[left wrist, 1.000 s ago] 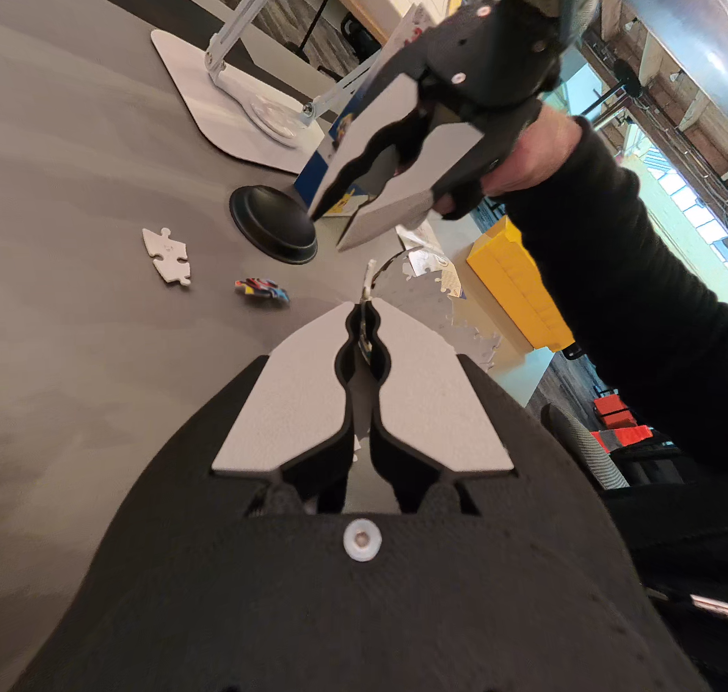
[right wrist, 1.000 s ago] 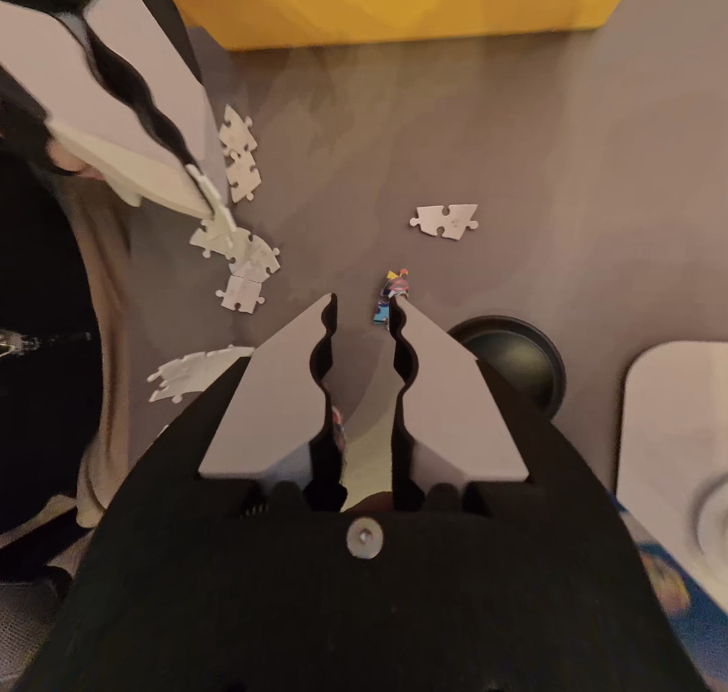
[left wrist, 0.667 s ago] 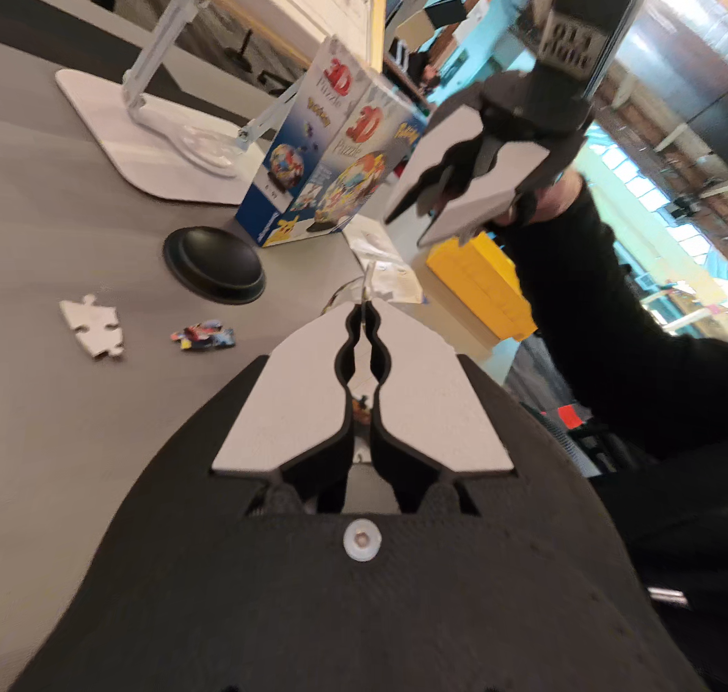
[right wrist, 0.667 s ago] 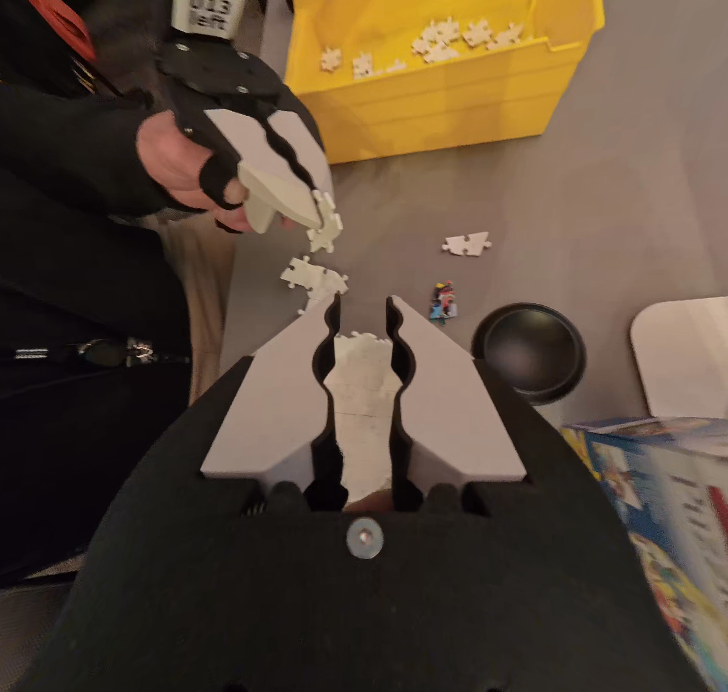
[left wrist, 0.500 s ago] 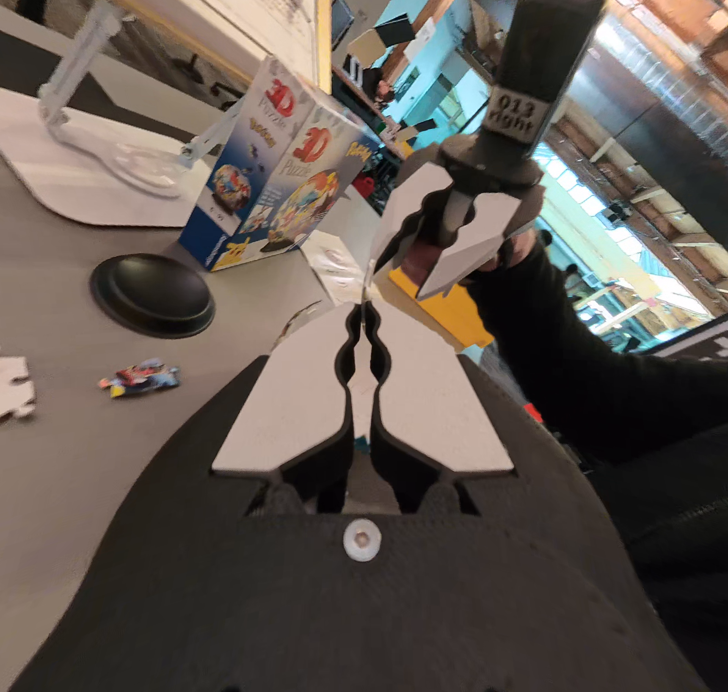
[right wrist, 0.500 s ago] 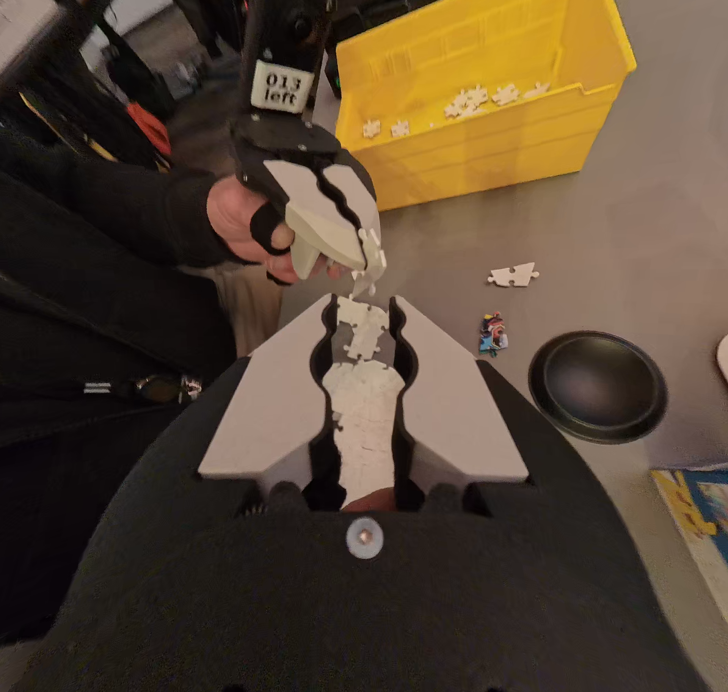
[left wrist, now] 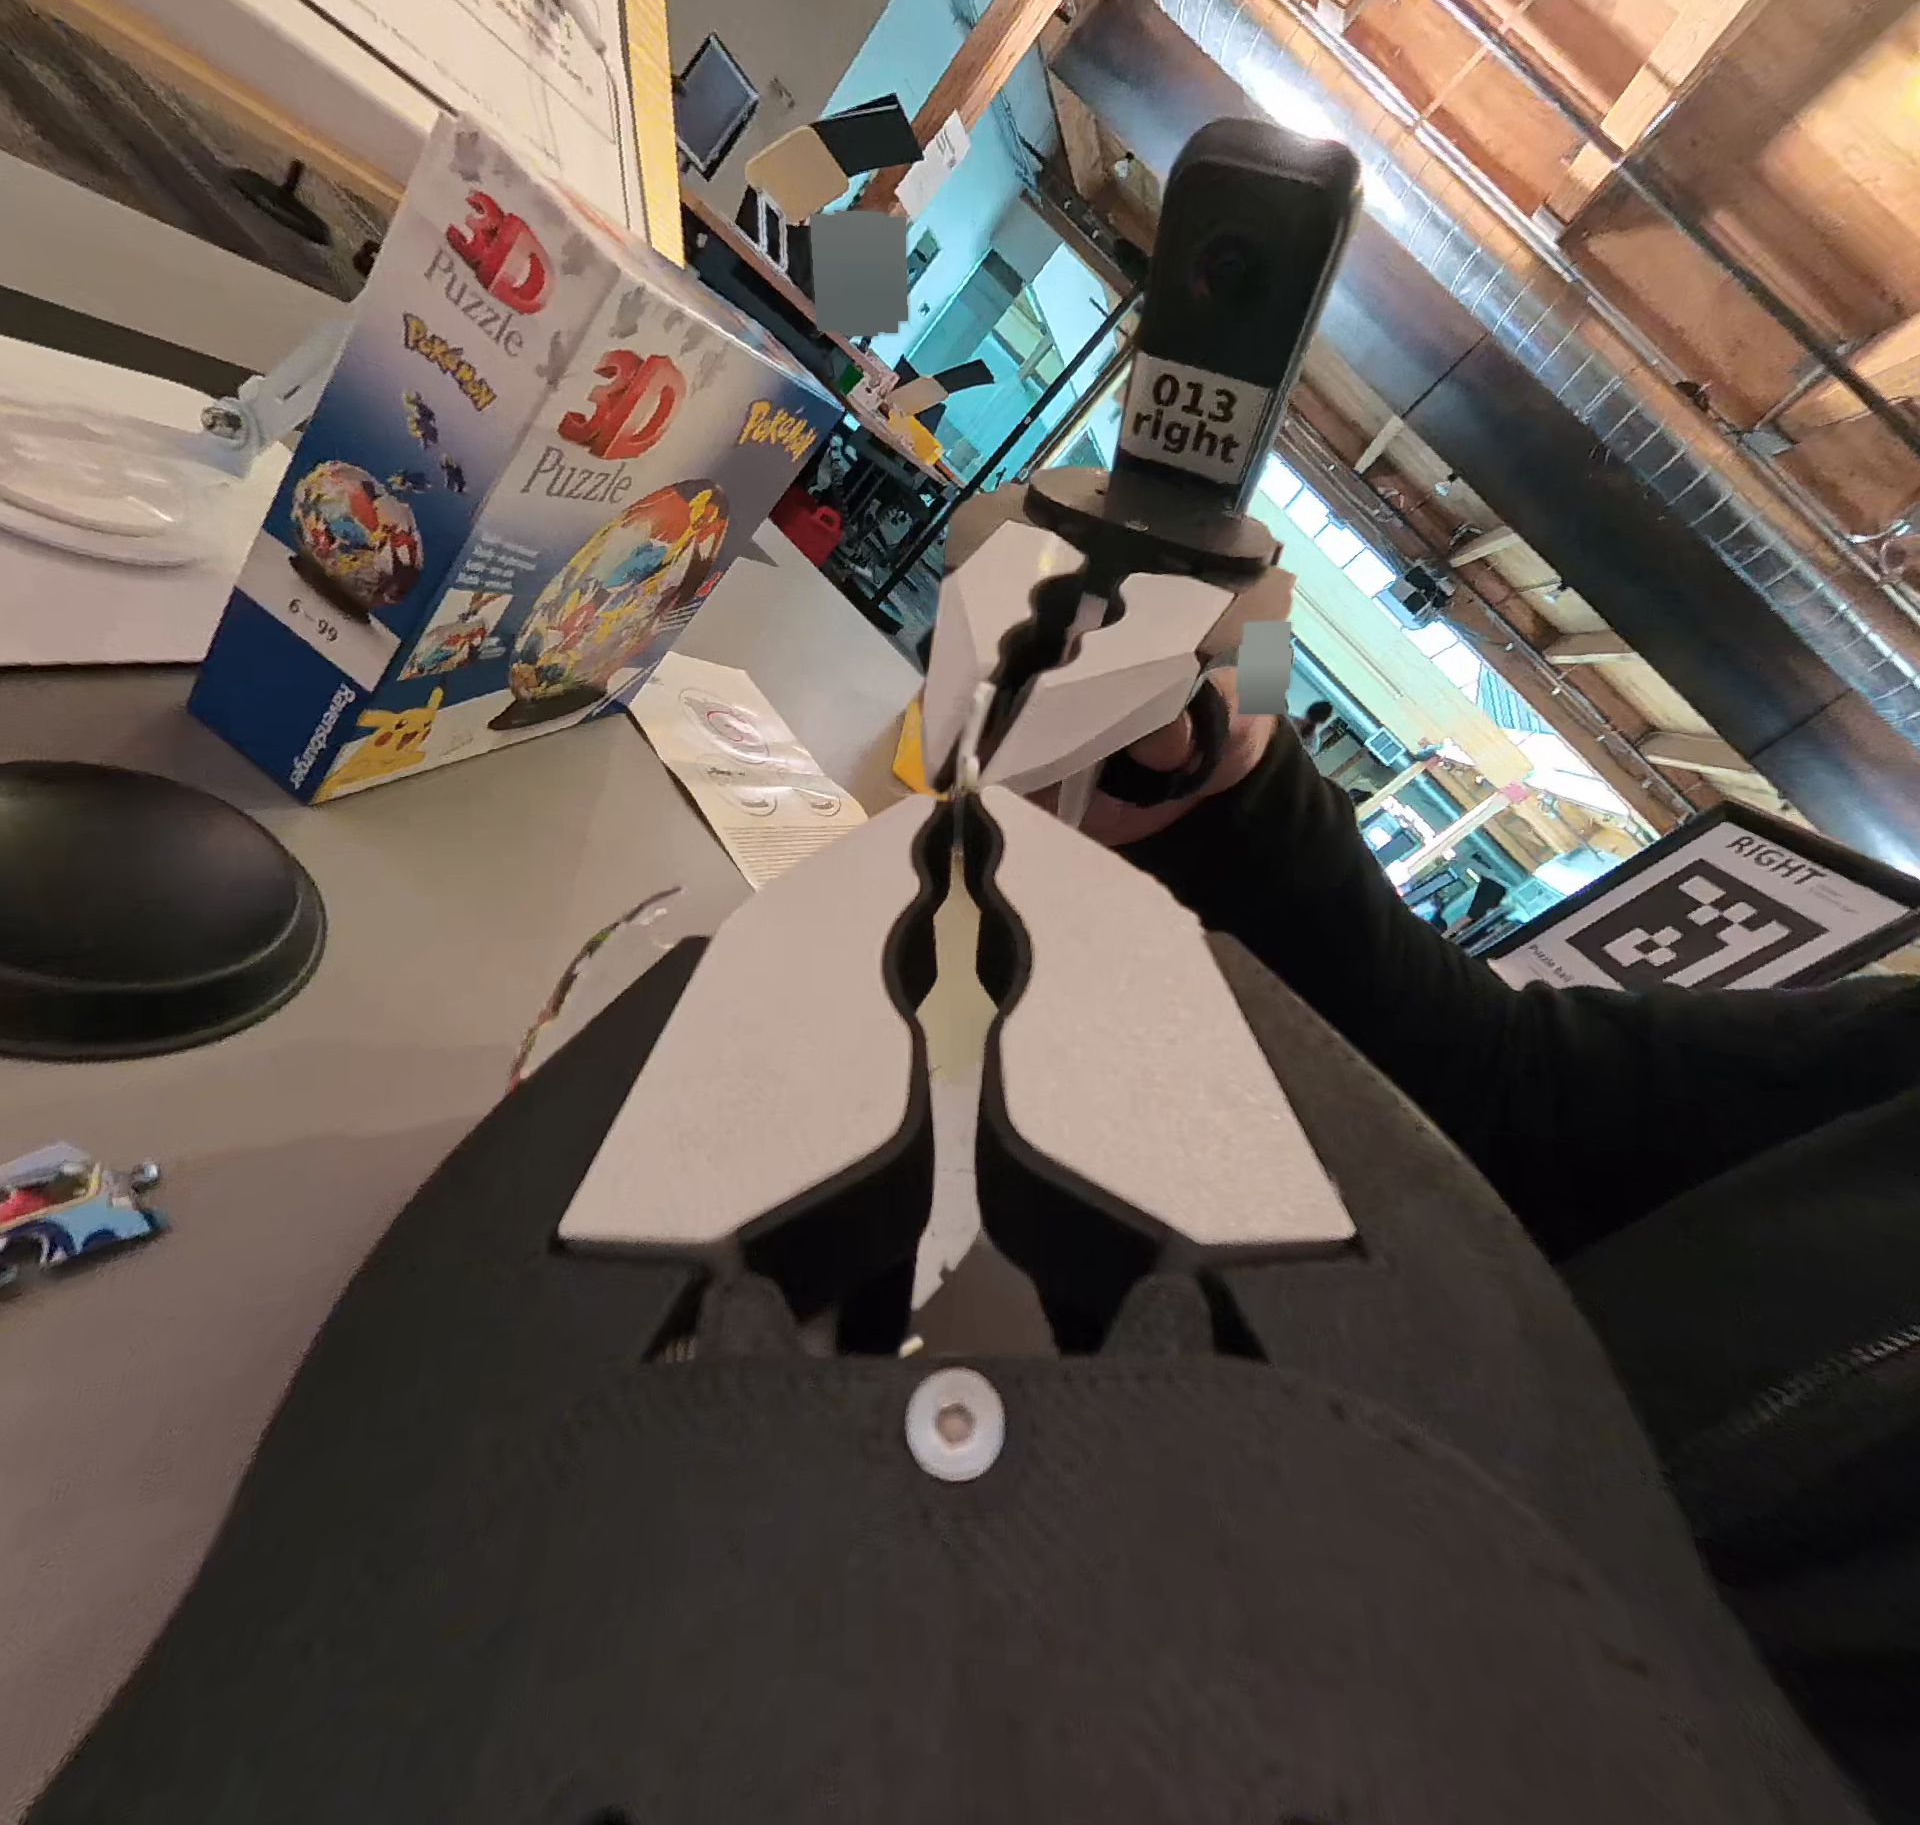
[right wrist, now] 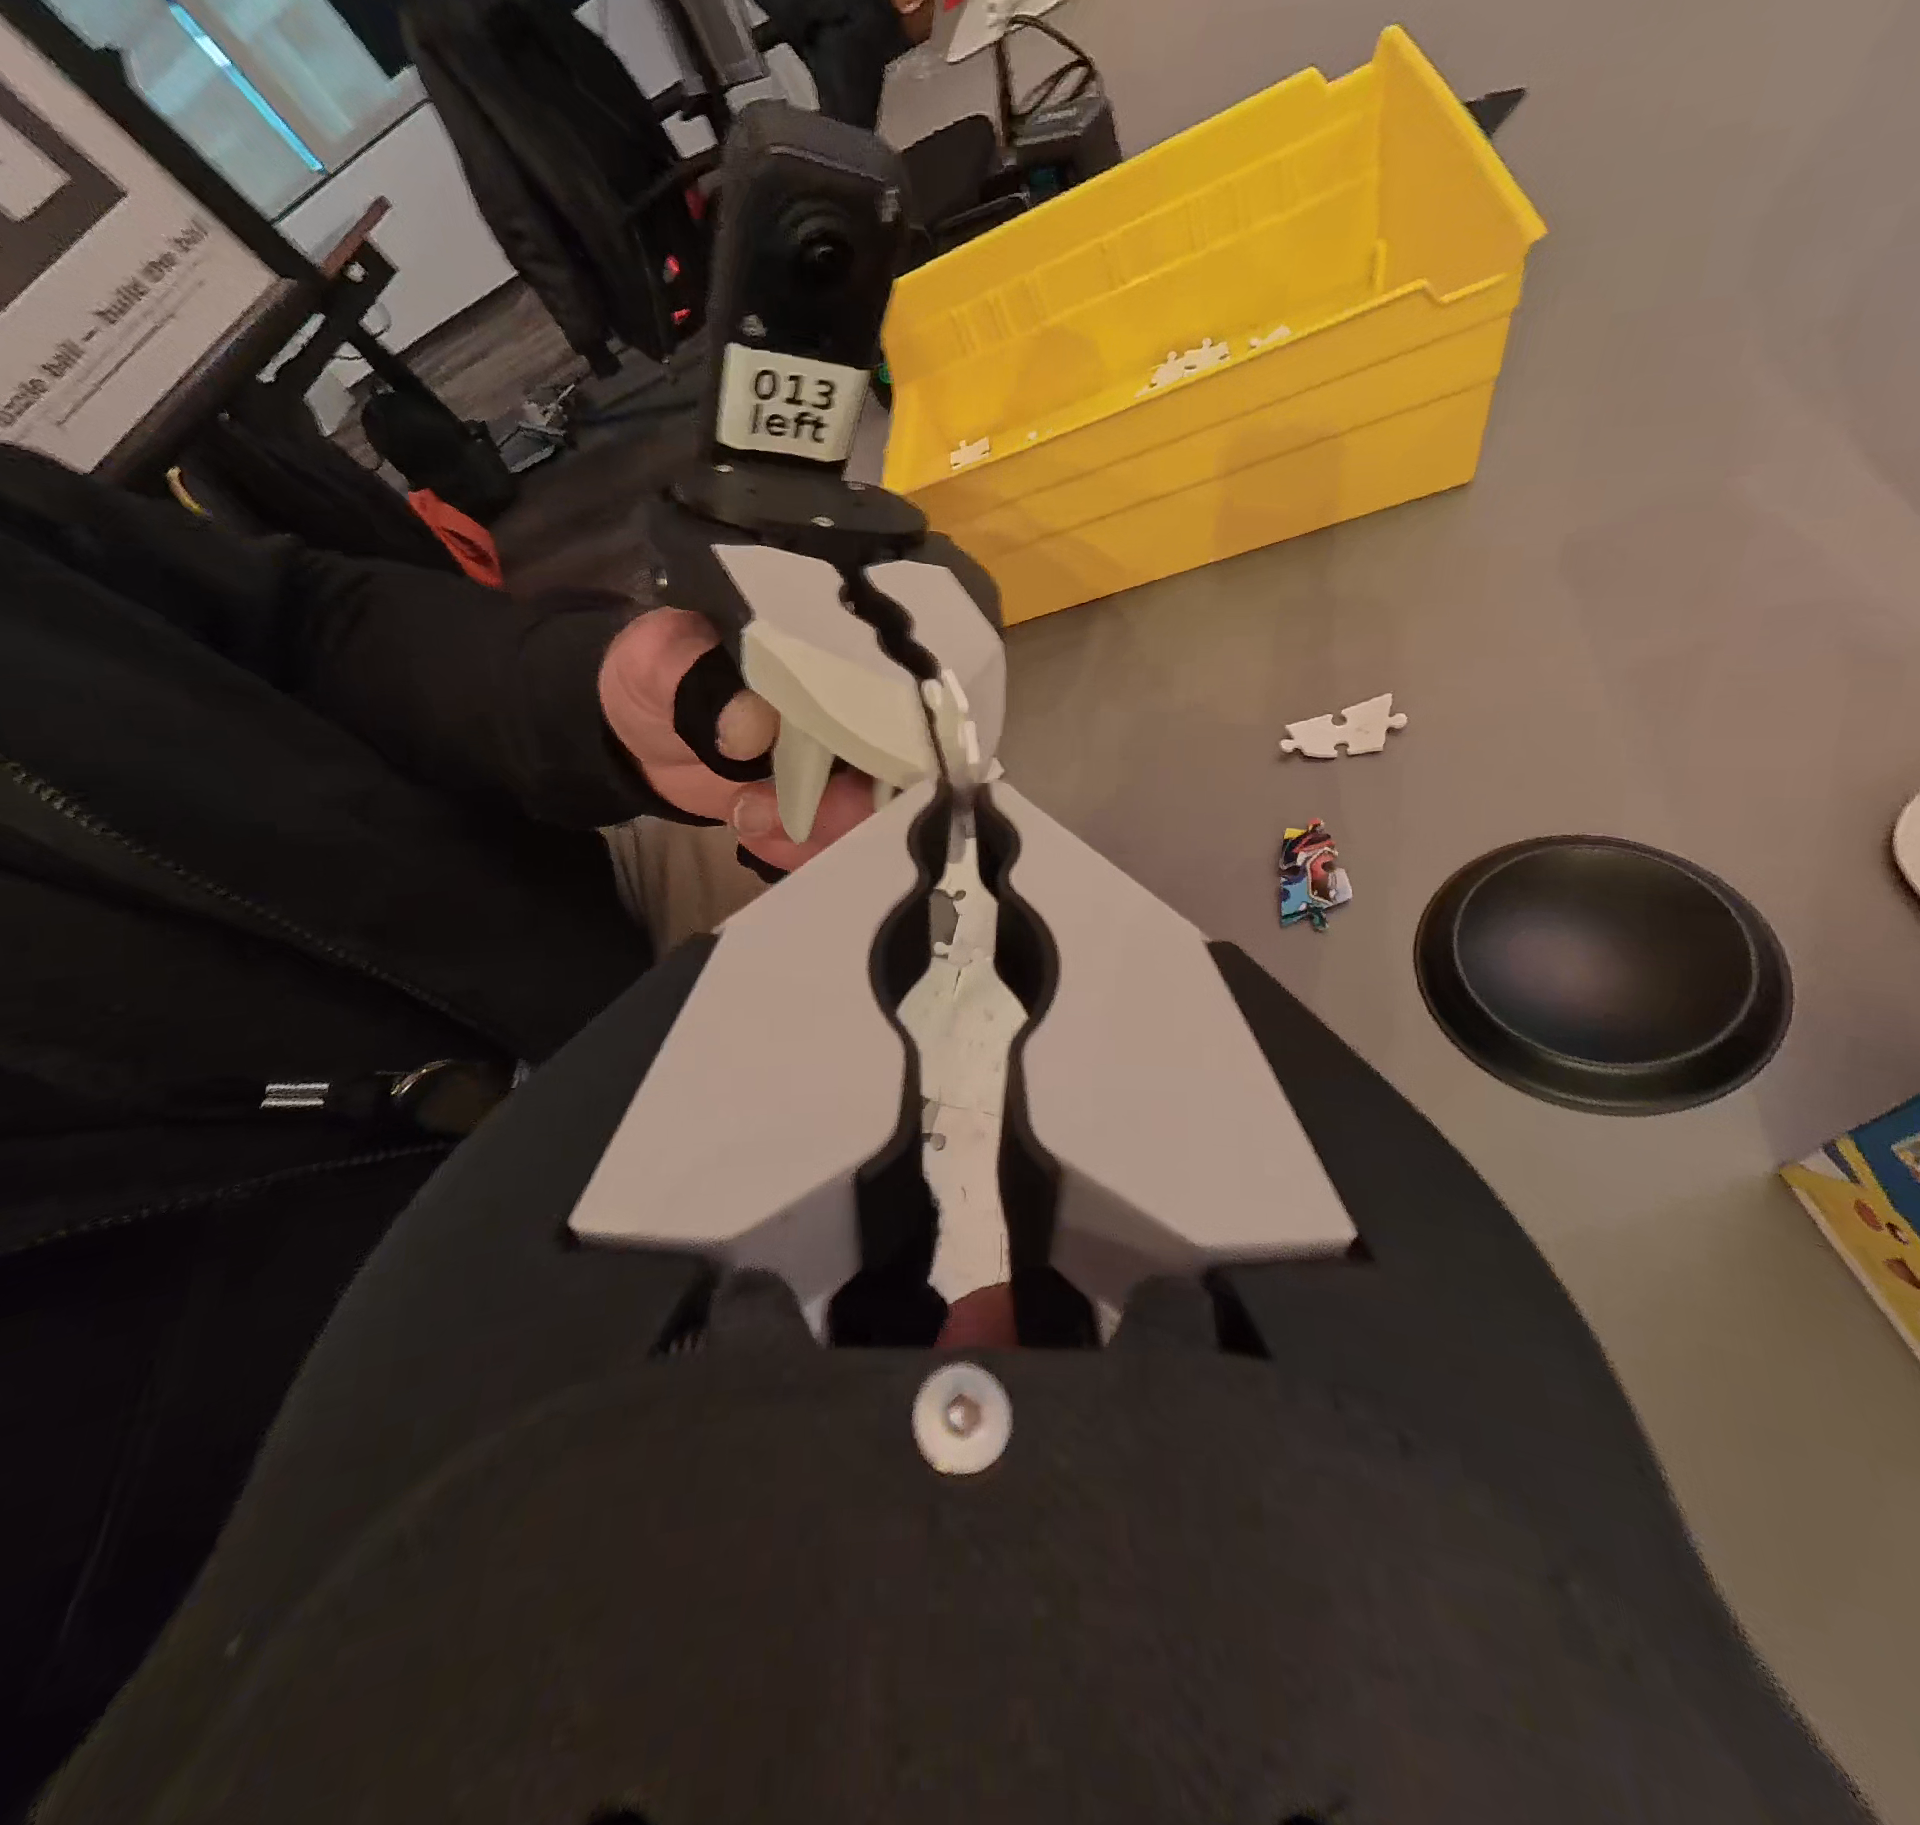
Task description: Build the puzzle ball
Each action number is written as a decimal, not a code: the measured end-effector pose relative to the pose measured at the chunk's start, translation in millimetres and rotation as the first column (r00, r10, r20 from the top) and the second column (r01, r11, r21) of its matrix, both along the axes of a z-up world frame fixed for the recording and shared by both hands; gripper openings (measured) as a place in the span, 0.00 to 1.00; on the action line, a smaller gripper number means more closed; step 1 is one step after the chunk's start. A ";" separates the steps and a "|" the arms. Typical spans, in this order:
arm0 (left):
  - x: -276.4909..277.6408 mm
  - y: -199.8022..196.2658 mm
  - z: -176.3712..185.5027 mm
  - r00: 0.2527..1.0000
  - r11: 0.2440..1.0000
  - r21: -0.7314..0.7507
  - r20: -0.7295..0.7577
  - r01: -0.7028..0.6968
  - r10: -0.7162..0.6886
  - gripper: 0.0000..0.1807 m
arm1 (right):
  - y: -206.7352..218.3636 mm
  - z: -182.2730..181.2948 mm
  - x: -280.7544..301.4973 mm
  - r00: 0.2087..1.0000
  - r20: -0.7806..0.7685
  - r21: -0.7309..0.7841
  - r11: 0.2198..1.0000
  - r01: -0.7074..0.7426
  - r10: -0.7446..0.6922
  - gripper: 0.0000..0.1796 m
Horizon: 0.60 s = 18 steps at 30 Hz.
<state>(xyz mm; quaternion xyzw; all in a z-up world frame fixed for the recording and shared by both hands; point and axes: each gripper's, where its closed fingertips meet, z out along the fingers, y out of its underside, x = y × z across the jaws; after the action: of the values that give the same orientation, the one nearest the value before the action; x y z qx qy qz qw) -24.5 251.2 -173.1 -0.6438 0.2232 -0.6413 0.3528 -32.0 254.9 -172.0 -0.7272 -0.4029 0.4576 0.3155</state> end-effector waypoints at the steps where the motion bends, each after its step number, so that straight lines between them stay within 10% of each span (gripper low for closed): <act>1: 1.6 0.8 0.7 1.000 1.000 0.009 0.001 0.002 -0.002 0.01 | 0.2 0.4 1.8 1.000 0.006 0.005 1.000 0.003 -0.003 0.01; 11: 7.5 13.0 -17.1 0.992 0.997 0.078 -0.125 0.020 -0.010 0.10 | 14.0 -6.0 35.8 0.993 0.095 0.021 0.998 0.062 -0.064 0.00; 18: 1.3 32.3 -64.4 0.864 0.961 0.226 -0.503 0.162 -0.028 0.27 | 20.2 -36.3 71.1 0.963 0.247 -0.009 0.994 0.112 -0.107 0.00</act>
<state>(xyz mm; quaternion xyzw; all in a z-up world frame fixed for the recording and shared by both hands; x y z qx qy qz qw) -23.2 283.4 -237.5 -0.7225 0.4200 -0.4367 0.3331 39.1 275.1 -208.3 -0.8030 -0.3929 0.3501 0.2797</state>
